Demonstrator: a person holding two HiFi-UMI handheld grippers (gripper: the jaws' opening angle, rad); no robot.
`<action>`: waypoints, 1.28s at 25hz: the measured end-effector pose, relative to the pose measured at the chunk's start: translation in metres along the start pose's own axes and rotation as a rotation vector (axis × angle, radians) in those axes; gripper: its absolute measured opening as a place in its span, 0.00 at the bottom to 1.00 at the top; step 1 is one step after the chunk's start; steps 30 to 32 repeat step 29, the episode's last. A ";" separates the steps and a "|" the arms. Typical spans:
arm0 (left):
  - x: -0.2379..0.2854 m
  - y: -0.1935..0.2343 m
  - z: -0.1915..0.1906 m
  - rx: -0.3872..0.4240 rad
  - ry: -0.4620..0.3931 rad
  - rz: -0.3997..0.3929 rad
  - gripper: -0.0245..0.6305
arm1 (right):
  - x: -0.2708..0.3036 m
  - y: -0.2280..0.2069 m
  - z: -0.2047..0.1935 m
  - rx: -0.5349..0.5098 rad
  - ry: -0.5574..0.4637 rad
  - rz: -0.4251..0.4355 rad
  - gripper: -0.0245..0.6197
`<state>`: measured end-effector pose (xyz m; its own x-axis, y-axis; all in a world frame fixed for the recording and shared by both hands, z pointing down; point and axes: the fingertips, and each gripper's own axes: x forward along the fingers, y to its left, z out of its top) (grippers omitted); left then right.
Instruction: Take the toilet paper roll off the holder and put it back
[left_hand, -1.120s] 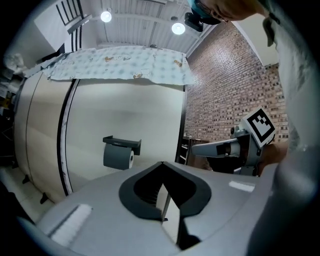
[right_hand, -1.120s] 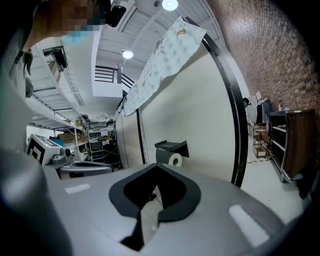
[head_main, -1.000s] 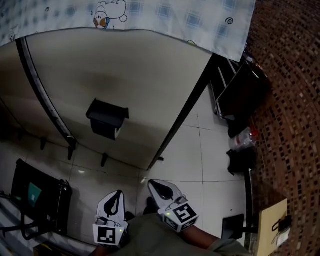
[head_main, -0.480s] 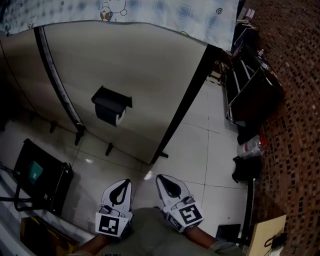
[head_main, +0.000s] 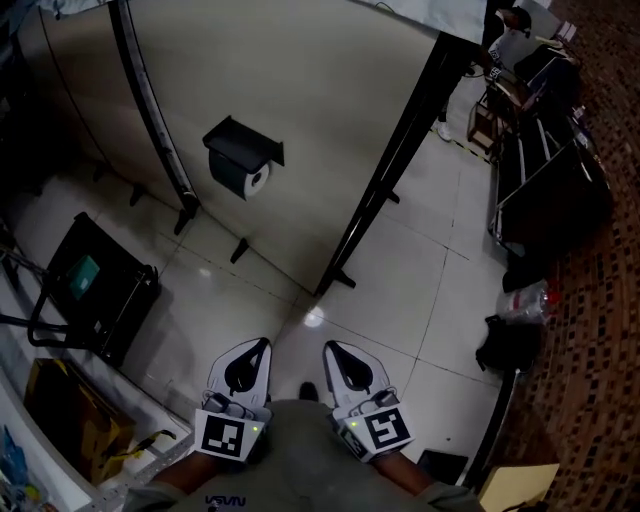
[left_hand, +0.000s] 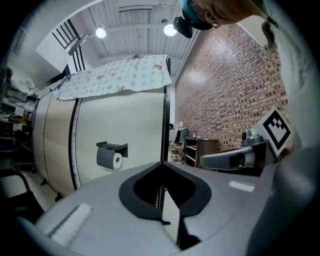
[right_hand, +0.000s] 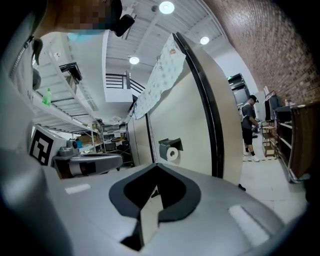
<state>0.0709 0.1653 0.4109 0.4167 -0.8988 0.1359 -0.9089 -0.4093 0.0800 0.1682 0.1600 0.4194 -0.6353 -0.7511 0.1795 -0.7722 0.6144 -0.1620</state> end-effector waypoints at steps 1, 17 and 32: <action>-0.001 -0.004 -0.003 -0.003 0.004 0.016 0.05 | -0.004 -0.002 -0.002 -0.004 0.005 0.009 0.04; -0.035 -0.024 -0.016 0.002 0.011 0.146 0.05 | -0.025 0.013 -0.017 -0.048 0.017 0.131 0.04; -0.047 -0.014 -0.008 0.008 -0.001 0.145 0.05 | -0.021 0.031 -0.014 -0.044 0.021 0.130 0.04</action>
